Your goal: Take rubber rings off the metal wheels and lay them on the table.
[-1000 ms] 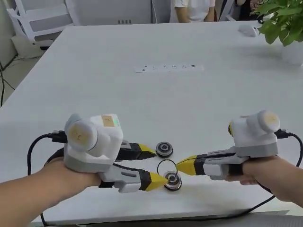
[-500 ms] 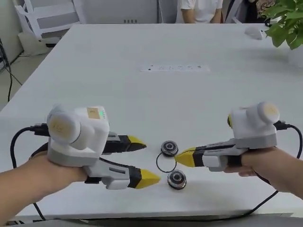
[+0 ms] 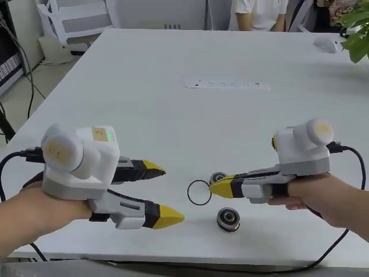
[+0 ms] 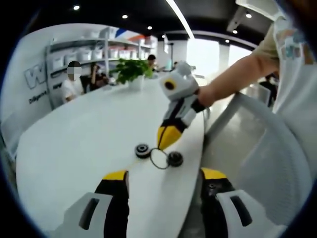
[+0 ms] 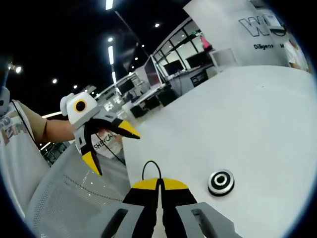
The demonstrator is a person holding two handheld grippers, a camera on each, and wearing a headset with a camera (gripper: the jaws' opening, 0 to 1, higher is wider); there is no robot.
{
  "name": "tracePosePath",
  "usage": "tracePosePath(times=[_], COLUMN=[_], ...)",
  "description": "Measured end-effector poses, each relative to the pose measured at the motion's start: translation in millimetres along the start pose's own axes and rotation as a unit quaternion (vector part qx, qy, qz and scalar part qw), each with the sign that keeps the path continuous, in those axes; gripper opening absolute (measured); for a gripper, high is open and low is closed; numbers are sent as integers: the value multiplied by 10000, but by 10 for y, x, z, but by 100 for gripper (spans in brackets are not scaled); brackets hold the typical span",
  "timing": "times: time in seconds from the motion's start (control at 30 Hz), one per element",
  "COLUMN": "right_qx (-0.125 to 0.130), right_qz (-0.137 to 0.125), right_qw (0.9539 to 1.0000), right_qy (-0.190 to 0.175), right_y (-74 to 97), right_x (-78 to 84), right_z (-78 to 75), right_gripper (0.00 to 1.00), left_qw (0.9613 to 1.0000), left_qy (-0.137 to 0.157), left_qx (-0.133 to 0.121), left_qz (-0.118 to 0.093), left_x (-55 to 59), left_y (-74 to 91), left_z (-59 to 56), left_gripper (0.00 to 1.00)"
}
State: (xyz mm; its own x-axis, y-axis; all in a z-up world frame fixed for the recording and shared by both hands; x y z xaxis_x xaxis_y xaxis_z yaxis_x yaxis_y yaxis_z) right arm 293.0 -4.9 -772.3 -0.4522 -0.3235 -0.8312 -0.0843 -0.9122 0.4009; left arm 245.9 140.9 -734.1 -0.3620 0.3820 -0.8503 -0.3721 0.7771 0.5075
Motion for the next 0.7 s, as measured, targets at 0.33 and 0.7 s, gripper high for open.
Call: tracePosePath(times=[0.33, 0.7], right_qx=[-27, 24], right_qz=[223, 477], right_qw=[9997, 9988], right_qy=[40, 56], right_y=[-159, -289], right_x=[41, 127], right_z=[-51, -98], right_gripper=[0, 0], left_qw=[9998, 9997], left_qy=[95, 95], left_qx=[-151, -212], left_qz=[0, 29], left_x=[83, 124], left_y=[117, 164], left_z=[46, 81], left_gripper=[58, 58])
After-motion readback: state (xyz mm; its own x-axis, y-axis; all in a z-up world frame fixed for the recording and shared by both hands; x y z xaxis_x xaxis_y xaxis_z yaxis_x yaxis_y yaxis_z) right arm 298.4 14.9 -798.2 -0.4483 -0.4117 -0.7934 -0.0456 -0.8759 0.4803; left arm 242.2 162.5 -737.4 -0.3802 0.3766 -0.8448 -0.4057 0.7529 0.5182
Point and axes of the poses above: the centre of the closed fingertips' face, and the gripper's own axes: y roughly backward along the fingers, z roughly to its left, x roughly out of its underside, the point moved 6 cm from there along y, roughly backward along the fingers, and after that the axes turned 7 degrees about y, right-handed, at the moved point
